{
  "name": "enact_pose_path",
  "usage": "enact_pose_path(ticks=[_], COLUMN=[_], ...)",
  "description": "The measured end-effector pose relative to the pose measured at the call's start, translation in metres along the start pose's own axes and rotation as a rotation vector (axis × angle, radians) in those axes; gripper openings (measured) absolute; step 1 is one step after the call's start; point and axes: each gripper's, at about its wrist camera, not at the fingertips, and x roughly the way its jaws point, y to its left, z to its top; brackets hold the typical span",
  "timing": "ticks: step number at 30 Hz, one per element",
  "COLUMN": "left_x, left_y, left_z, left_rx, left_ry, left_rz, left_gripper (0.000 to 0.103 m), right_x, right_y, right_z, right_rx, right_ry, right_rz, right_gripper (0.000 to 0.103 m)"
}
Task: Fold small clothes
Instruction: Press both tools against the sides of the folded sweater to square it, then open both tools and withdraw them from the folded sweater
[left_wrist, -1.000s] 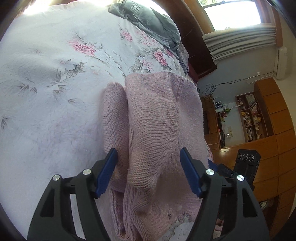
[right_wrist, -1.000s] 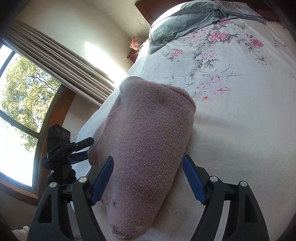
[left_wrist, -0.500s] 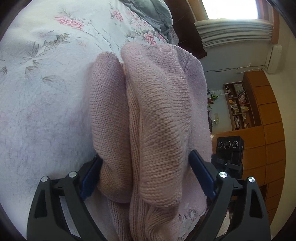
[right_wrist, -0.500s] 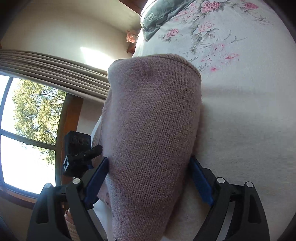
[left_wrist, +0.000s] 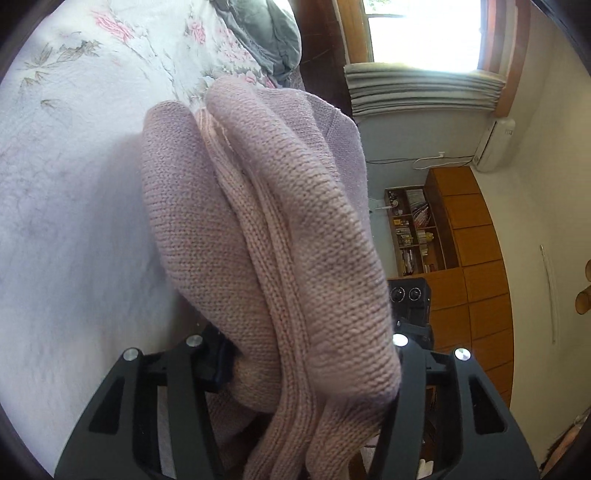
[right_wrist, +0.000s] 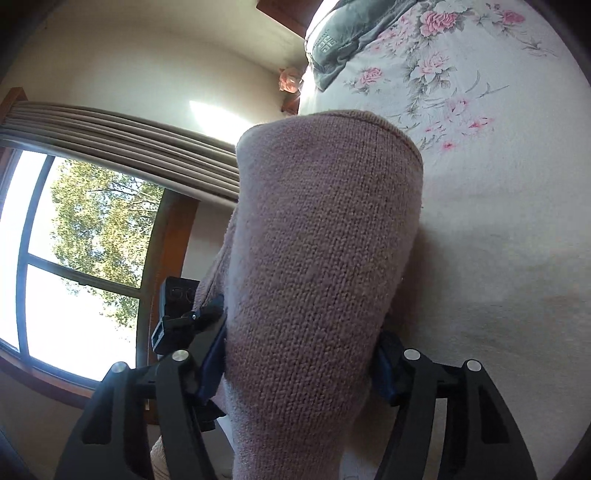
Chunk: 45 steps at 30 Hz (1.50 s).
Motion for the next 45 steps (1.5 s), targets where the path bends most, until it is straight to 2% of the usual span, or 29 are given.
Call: enact_pose_path(ticks=[3,6,8,12,14,17,20,23,26,29,33,38,41,45], left_x=[0.014,0.034,0.049,0.086,0.099,0.121,0.141,0.138,0.134,0.127,0.107,0.092,0.093,0.094], left_y=[-0.034,-0.074,-0.094,-0.120,-0.116,-0.095,-0.057,-0.038,-0.047,-0.063,-0.080,-0.088,-0.084,-0.075], left_z=[-0.019,-0.042,-0.056,-0.088,-0.101,-0.115,-0.130,-0.134,-0.135,-0.140,-0.155,-0.174,-0.184,-0.182], left_rx=[0.040,0.122,0.142,0.197,0.193,0.207,0.152,0.115,0.110,0.157,0.213,0.238,0.251,0.209], left_ry=[0.017,0.039,0.057,0.102,0.122,0.146,0.165,0.127,0.112,0.101,0.084,0.079,0.086,0.085], left_rz=[-0.021,-0.002,-0.005,0.034,0.050,0.142,0.236,0.204,0.255,0.335,0.406,0.433,0.472,0.488], left_gripper=[0.051,0.051,0.052,0.052,0.052,0.052,0.056,0.059,0.062,0.063,0.065,0.067,0.067,0.065], right_x=[-0.037,-0.081,-0.110,-0.158,-0.171,-0.173,-0.158,-0.155,-0.158,-0.172,-0.188,-0.190,-0.180,-0.171], right_y=[0.006,0.010,0.010,-0.003,-0.021,-0.057,-0.097,-0.099,-0.089,-0.084,-0.080,-0.086,-0.088,-0.085], right_z=[-0.008,-0.024,-0.037,-0.060,-0.072,-0.084,-0.095,-0.102,-0.101,-0.106,-0.136,-0.179,-0.191,-0.188], right_rx=[-0.016,-0.044,-0.047,-0.032,-0.005,0.042,0.084,0.039,0.020,0.017,0.026,0.071,0.067,0.077], right_ry=[-0.007,-0.014,-0.026,-0.047,-0.052,-0.046,-0.024,-0.050,-0.045,-0.063,-0.070,-0.052,-0.052,-0.033], right_rz=[0.019,0.014,0.013,-0.009,-0.018,-0.058,-0.080,-0.069,-0.102,-0.114,-0.105,-0.062,-0.046,-0.060], right_gripper=[0.065,0.065,0.065,0.065,0.065,0.065,0.066,0.068,0.073,0.082,0.084,0.083,0.077,0.038])
